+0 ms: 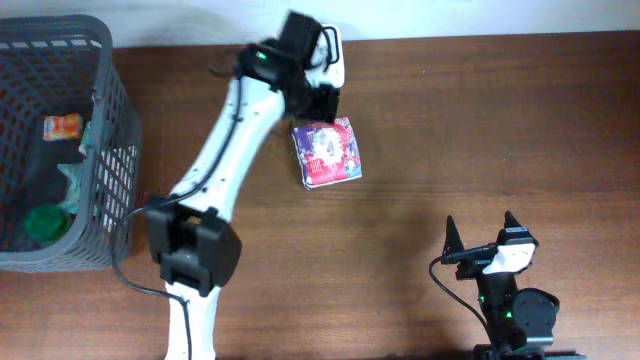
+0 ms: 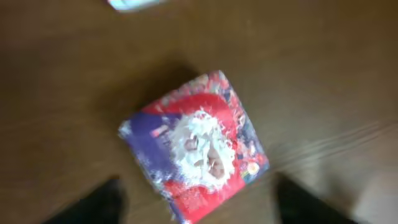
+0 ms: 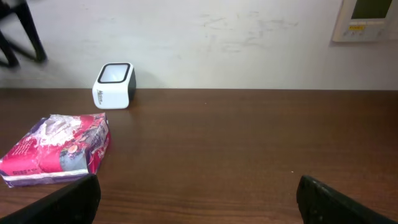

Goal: Scan the item barcode
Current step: 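Carry the tissue pack to the scanner and set it on the table, then return the left gripper to the basket and grasp the green wipes pouch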

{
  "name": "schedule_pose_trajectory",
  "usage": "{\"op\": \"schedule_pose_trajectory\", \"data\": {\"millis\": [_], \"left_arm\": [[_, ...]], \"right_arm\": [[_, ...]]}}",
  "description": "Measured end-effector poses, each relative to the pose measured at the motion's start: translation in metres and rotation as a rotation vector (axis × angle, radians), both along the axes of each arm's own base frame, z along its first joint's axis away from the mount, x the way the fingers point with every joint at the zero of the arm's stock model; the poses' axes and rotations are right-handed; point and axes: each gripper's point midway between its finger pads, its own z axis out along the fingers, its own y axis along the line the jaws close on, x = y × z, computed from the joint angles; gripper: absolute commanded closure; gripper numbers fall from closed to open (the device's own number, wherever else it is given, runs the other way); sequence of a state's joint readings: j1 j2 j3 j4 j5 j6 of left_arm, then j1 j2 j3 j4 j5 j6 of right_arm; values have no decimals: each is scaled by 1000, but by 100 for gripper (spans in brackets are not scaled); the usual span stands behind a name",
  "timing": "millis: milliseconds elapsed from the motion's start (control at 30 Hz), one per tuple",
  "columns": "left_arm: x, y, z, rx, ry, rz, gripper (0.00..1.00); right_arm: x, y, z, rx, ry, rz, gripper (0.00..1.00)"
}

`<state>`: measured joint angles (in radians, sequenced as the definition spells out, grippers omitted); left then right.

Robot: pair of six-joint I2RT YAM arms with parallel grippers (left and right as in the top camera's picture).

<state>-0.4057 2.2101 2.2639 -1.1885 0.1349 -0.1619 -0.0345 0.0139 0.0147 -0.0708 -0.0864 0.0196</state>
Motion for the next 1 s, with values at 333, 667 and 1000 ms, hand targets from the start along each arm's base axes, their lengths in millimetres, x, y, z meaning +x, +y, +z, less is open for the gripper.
{"op": "schedule_pose_trajectory", "data": {"millis": [333, 667, 1000], "left_arm": [[9, 207, 200, -10, -429, 431, 1], [-54, 432, 149, 232, -210, 943, 1], [-70, 469, 58, 279, 103, 932, 16]], "right_arm": [[0, 0, 0, 0, 0, 0, 1], [0, 0, 0, 0, 0, 0, 1], [0, 0, 0, 0, 0, 0, 1]]}}
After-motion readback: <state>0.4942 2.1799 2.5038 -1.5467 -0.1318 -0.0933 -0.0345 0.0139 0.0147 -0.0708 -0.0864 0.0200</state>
